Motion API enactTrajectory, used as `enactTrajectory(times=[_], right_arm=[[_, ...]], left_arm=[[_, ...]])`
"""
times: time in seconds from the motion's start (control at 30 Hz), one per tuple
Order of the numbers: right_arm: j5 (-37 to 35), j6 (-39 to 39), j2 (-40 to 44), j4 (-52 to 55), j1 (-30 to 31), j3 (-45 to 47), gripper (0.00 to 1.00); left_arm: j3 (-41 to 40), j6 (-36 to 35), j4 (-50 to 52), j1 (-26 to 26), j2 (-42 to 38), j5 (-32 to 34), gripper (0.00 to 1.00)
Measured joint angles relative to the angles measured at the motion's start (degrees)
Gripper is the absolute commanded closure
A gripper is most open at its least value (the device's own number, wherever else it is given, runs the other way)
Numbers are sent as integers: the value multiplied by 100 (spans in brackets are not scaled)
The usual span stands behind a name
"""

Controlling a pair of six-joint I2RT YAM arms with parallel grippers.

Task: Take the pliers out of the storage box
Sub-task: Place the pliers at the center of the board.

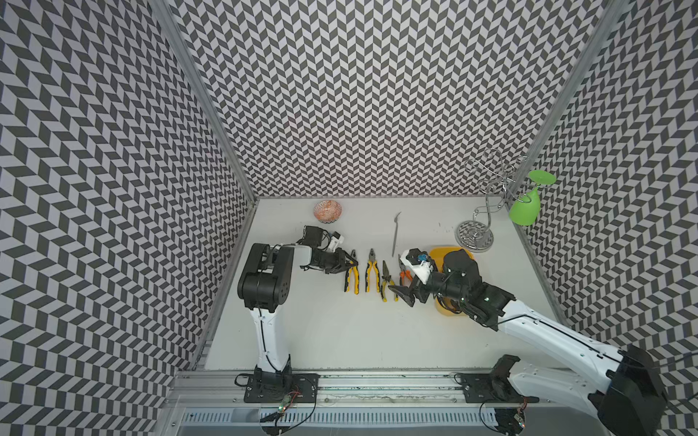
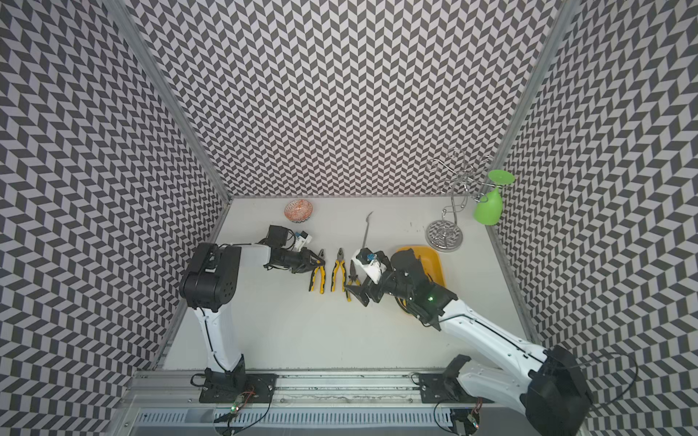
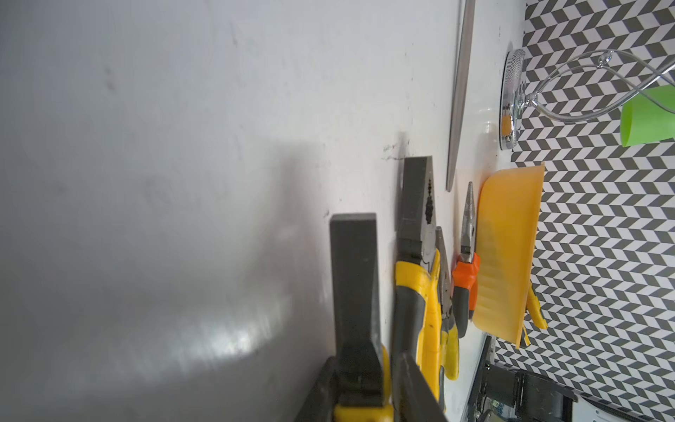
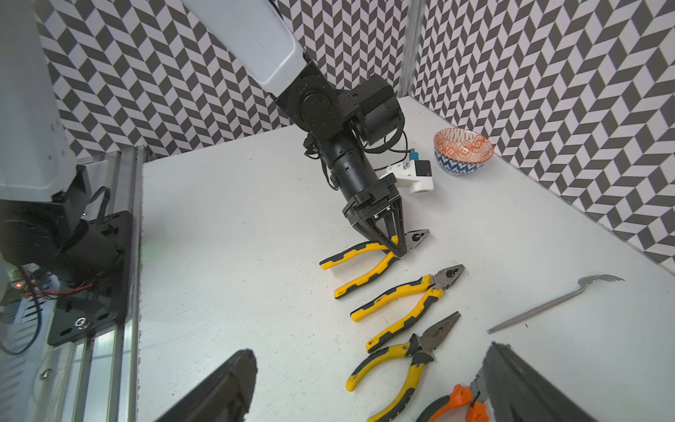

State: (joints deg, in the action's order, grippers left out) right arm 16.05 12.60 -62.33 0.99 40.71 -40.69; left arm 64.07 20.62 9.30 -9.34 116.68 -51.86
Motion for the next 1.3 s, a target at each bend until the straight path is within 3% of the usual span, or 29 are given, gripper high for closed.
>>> enactTrajectory(times=[0.33, 0.57, 0.8, 1.0, 1.2, 1.3], right_arm=[[-898, -352, 306, 2, -129, 28, 1], [-1239, -881, 310, 92, -555, 24, 1], [-1519, -1631, 227, 608, -1410, -205, 0], [-1847, -2055, -267, 1628, -2039, -887, 11], [-2057, -2129, -822, 2927, -2168, -1294, 12], [-2057, -2129, -1169, 3628, -2168, -1613, 20]], left_arm=[[-203, 70, -326, -15, -205, 0, 37], [-483, 120, -455, -59, -660, 328, 4], [-708, 133, -444, -127, -1056, 955, 2], [-824, -7, -302, -339, -1563, 1563, 2], [-1086, -684, -704, -798, -2826, 2258, 2], [-1244, -1158, -1049, -1043, -3442, 2496, 2]])
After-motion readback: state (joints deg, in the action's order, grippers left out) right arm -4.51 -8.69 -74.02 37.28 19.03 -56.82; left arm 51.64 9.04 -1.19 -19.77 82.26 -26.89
